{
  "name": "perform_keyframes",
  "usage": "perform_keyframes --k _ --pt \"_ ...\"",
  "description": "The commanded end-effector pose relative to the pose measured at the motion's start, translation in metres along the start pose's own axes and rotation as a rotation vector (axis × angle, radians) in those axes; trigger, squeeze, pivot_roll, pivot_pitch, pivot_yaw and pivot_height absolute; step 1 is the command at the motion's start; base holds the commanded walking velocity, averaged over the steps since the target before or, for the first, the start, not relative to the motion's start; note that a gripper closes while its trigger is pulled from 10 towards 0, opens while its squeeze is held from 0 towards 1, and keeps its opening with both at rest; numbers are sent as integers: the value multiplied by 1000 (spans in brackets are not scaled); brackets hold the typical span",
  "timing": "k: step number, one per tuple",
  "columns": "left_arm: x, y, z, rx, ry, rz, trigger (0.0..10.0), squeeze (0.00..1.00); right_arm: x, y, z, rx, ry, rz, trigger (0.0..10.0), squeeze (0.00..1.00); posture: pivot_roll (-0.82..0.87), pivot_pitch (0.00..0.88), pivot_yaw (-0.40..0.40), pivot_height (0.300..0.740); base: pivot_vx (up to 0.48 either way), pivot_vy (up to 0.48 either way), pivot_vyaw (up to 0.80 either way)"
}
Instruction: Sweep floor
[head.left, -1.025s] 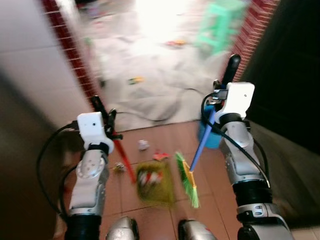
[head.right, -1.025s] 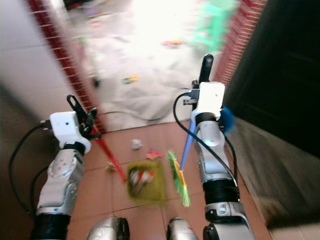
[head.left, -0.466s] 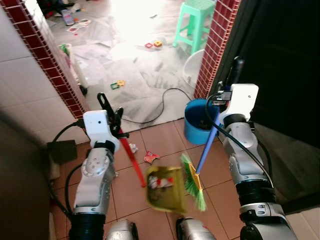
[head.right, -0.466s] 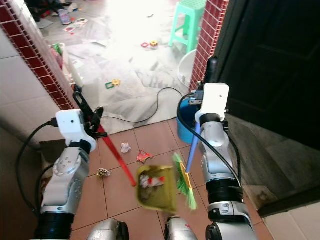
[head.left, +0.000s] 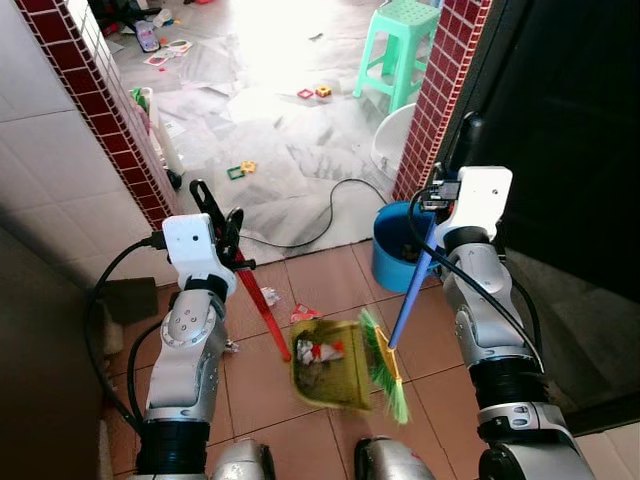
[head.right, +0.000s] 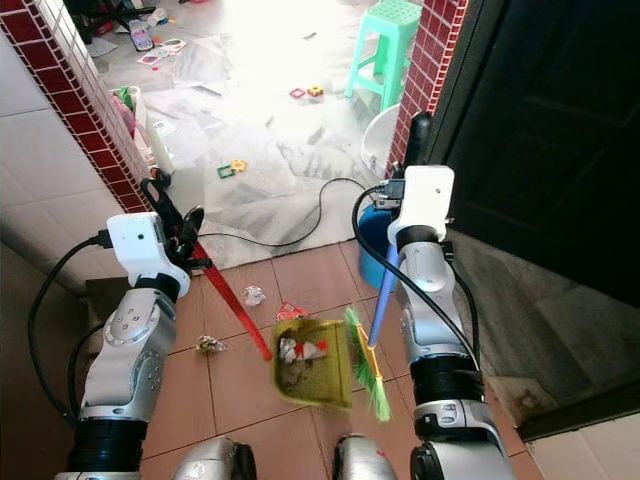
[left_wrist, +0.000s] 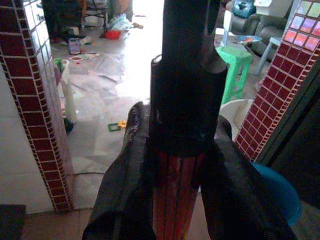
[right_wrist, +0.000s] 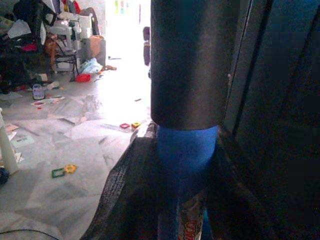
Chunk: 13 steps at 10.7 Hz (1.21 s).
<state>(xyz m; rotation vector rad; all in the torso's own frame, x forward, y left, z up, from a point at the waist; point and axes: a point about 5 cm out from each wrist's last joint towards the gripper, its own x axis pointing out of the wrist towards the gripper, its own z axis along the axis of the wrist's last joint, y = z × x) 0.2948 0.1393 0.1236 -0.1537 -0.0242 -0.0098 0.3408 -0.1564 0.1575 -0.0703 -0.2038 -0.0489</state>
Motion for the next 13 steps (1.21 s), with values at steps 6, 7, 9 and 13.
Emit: perform_keyframes --k 6,7,9,13 --pt "0 3 11 -2 -49 4 10000 0 -12 -1 -5 -8 -7 41 10000 0 -108 49 52 740 0 -305 0" --pt "-1 3 10 0 -47 6 10000 0 -12 -3 -5 -15 -6 40 10000 0 -109 46 53 740 0 -304 0" --pt "1 3 12 0 -52 6 10000 0 -10 -2 -3 -23 -11 43 10000 0 -108 46 54 740 0 -302 0" --pt "4 13 26 -15 -119 83 10000 0 -10 -2 -4 -37 -11 51 10000 0 -111 49 46 740 0 0 0"
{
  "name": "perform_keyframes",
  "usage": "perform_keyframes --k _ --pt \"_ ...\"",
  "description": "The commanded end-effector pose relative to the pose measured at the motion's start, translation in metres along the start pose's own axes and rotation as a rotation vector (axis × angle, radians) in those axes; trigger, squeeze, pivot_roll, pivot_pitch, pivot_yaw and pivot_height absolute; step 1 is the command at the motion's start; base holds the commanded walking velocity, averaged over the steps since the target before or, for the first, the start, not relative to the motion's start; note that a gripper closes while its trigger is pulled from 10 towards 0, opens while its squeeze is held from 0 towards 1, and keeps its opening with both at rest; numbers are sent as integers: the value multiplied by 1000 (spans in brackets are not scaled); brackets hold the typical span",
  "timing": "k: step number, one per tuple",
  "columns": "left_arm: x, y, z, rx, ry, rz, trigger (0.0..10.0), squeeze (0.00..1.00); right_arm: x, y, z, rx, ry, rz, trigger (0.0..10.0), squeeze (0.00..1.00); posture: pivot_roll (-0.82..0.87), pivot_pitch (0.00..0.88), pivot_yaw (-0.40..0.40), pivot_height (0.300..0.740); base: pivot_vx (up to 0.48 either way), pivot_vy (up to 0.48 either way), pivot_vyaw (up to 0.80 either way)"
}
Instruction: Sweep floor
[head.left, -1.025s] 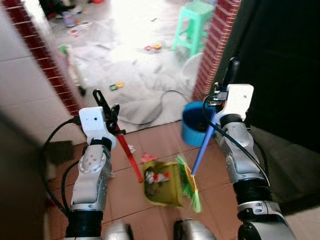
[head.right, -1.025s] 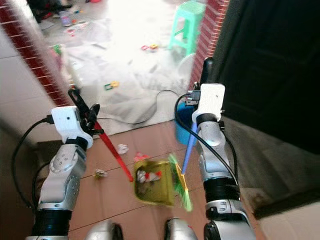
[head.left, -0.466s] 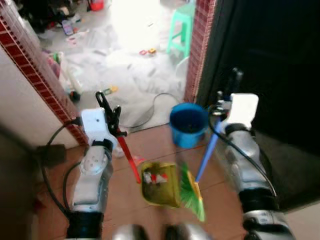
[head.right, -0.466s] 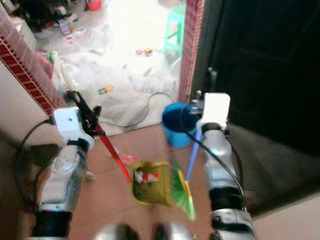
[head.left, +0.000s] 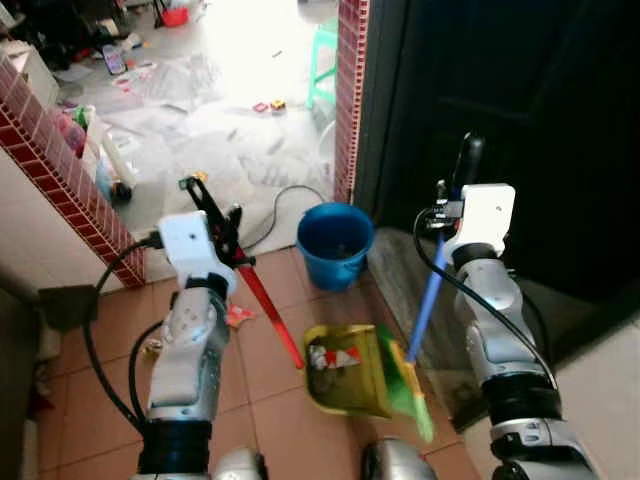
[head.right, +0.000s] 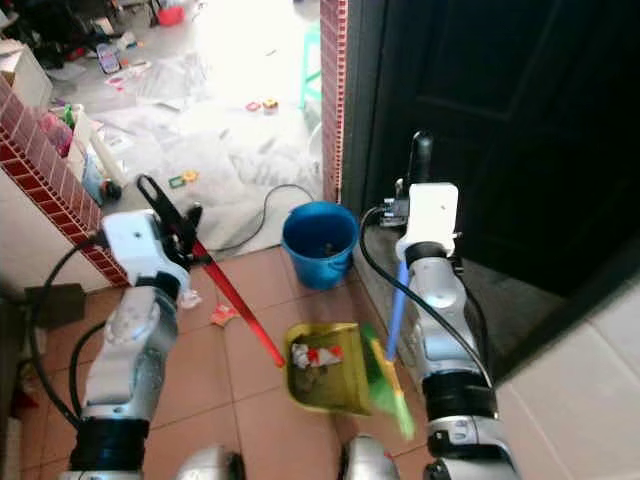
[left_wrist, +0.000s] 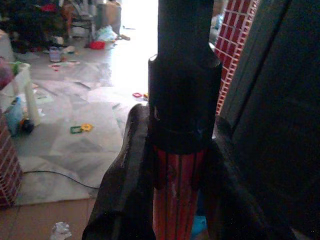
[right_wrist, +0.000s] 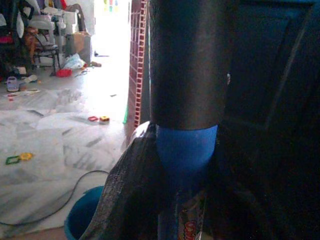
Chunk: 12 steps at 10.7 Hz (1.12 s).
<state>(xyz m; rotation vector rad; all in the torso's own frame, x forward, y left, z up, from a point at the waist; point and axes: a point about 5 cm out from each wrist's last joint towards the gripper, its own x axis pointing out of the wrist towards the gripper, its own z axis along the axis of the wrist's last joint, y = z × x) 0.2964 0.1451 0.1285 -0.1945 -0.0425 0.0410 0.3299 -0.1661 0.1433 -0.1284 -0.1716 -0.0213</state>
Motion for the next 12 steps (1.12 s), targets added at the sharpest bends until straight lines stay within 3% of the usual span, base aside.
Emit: perform_keyframes --k 1,3,10,12 --pt "5 10 22 28 -101 40 10000 0 3 7 8 15 -40 18 10000 0 -111 49 46 740 0 0 0" --pt "8 15 28 35 -126 61 10000 0 3 6 9 10 -41 19 10000 0 -114 47 41 740 0 0 0" --pt "35 30 139 -19 -494 142 10000 0 5 12 8 8 -45 34 10000 0 -113 50 48 740 0 0 0" --pt "37 31 145 -22 -517 146 10000 0 4 14 8 7 -46 42 10000 0 -120 50 49 740 249 0 0"
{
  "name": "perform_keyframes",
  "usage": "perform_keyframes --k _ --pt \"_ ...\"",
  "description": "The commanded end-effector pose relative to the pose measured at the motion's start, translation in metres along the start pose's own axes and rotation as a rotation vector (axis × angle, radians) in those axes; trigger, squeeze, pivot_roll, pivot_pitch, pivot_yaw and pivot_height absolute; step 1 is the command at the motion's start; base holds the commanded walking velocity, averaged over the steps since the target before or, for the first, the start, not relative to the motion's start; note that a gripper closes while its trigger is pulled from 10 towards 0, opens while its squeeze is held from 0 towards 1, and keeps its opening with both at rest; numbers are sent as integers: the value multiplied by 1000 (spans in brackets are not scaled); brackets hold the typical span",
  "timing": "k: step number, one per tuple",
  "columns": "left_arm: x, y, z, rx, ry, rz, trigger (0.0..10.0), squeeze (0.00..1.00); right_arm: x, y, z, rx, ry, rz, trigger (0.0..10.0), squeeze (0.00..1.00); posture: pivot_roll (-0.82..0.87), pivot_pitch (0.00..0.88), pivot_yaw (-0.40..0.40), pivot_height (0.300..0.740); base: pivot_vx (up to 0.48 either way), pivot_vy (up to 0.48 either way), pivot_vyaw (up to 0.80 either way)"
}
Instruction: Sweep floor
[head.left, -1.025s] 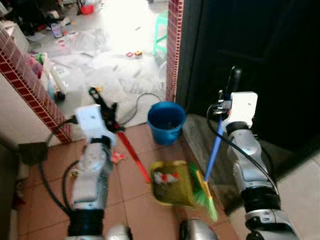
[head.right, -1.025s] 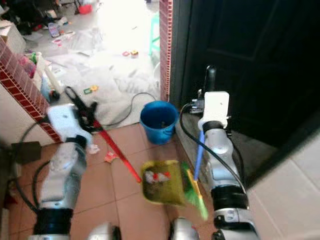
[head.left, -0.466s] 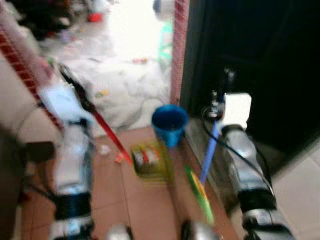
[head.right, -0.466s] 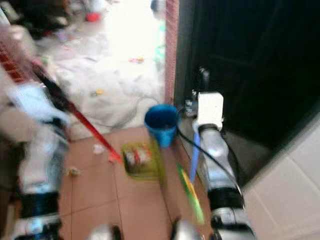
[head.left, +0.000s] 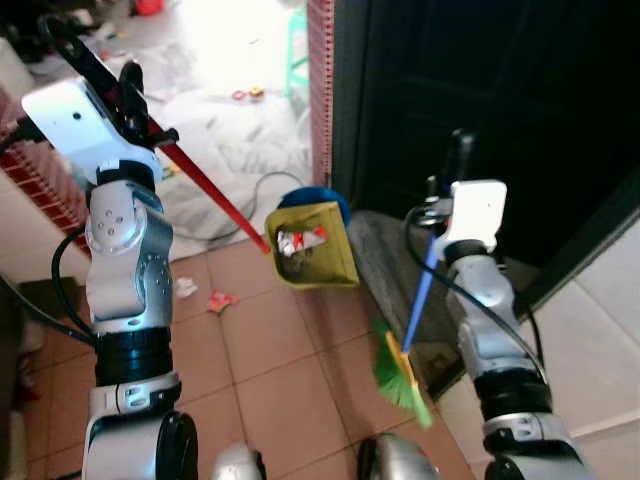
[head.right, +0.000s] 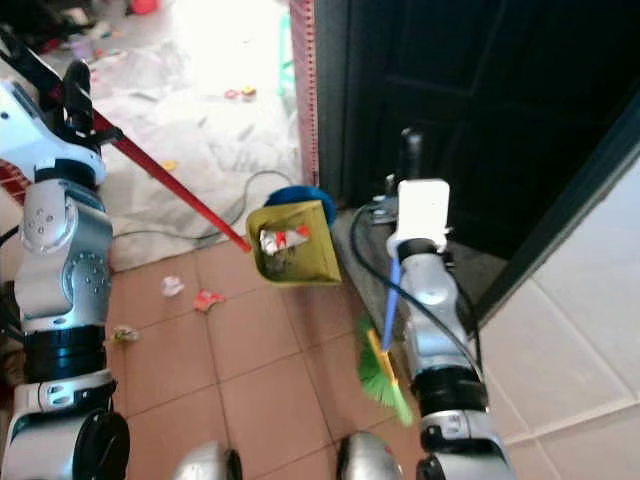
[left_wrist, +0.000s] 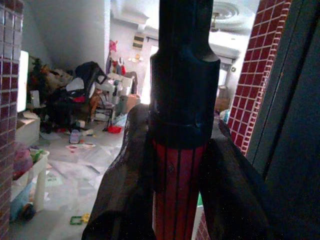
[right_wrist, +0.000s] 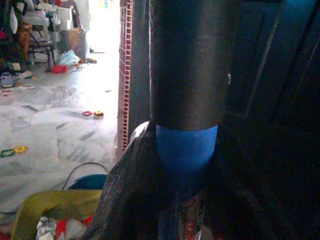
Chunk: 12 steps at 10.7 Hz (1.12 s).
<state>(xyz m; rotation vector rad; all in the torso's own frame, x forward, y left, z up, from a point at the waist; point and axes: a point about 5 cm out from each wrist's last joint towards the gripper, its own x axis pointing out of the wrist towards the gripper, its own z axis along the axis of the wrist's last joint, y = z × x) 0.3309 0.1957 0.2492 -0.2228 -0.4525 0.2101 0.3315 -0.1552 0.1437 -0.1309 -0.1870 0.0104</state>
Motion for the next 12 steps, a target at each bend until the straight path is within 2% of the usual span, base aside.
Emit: perform_keyframes --k 1,6,12 --pt "8 6 20 8 -99 22 10000 0 1 3 5 1 -28 17 10000 0 -122 50 47 740 431 0 0" --pt "10 6 19 15 -101 23 10000 0 2 2 5 -8 -27 18 10000 0 -122 51 48 740 428 0 0" --pt "13 13 23 24 -126 78 10000 0 0 4 1 -12 -18 31 10000 0 -125 53 46 740 429 0 0"
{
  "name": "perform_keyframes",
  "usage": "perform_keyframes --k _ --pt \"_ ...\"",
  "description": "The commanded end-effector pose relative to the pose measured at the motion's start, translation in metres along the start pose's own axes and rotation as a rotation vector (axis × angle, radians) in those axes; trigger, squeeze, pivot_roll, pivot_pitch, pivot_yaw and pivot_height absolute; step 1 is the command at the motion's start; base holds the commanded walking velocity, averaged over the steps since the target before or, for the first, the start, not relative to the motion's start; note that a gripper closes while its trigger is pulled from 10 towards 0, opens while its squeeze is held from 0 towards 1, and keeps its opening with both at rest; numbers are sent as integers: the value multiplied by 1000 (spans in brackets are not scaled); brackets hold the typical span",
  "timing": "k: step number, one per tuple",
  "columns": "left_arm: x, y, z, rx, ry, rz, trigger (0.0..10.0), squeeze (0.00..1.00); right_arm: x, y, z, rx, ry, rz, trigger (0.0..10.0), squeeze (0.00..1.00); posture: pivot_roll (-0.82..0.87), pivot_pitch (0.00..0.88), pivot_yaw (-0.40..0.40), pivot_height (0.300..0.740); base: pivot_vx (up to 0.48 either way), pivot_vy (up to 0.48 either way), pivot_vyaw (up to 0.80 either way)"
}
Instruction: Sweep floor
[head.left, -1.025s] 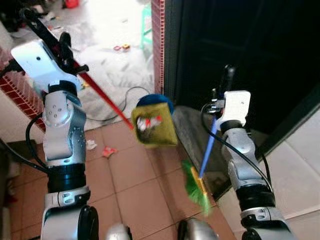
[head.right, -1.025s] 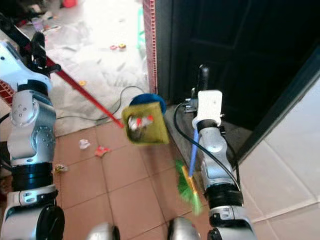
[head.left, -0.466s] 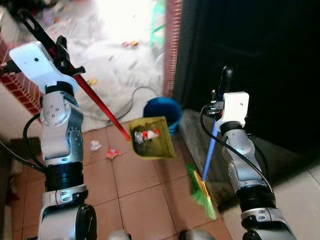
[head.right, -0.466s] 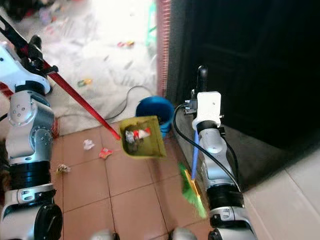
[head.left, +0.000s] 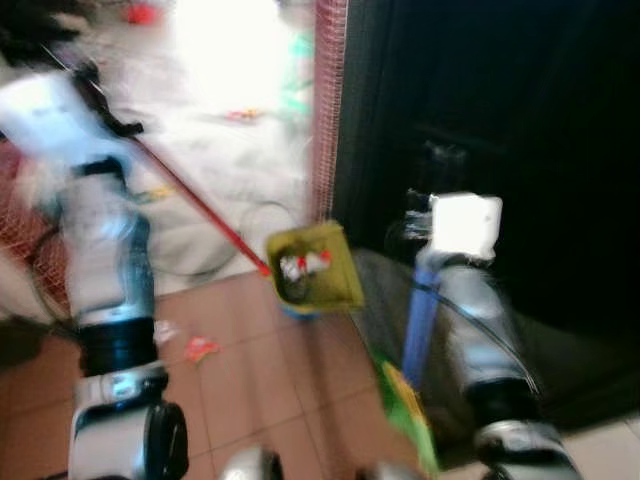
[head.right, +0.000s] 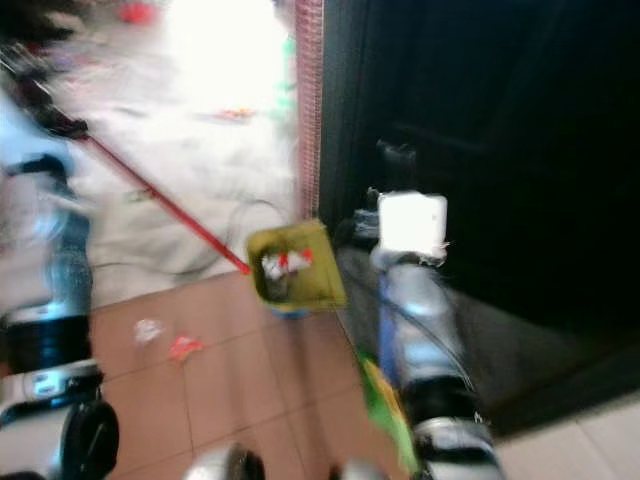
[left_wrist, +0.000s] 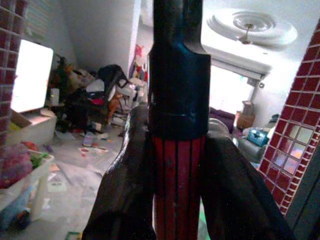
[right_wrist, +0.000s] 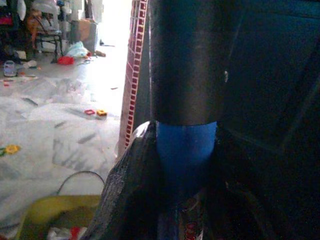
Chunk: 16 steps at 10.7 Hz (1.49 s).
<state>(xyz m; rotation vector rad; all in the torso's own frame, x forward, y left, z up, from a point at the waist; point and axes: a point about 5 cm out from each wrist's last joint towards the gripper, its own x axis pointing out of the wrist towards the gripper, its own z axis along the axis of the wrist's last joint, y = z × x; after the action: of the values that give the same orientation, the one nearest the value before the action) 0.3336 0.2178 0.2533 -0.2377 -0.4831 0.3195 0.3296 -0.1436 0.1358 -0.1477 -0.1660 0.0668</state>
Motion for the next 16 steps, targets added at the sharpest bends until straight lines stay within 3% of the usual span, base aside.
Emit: perform_keyframes --k 1,9,11,13,16 --pt "4 -7 17 13 -86 -26 10000 0 2 -9 7 -2 -34 -28 10000 0 -124 52 46 740 431 0 0" --pt "9 -1 20 45 -102 11 10000 0 1 -11 5 -9 -30 -28 10000 0 -122 52 44 740 331 346 0" --pt "9 2 22 88 -128 29 10000 0 1 -11 5 -10 -30 -25 10000 0 -119 51 43 740 315 364 0" --pt "5 -1 17 82 -116 31 10000 0 1 -10 5 -11 -30 -22 10000 0 -120 50 42 740 0 0 0" --pt "-6 -19 10 101 -121 -25 10000 0 1 -10 4 -13 -30 -20 10000 0 -120 52 42 740 0 0 0"
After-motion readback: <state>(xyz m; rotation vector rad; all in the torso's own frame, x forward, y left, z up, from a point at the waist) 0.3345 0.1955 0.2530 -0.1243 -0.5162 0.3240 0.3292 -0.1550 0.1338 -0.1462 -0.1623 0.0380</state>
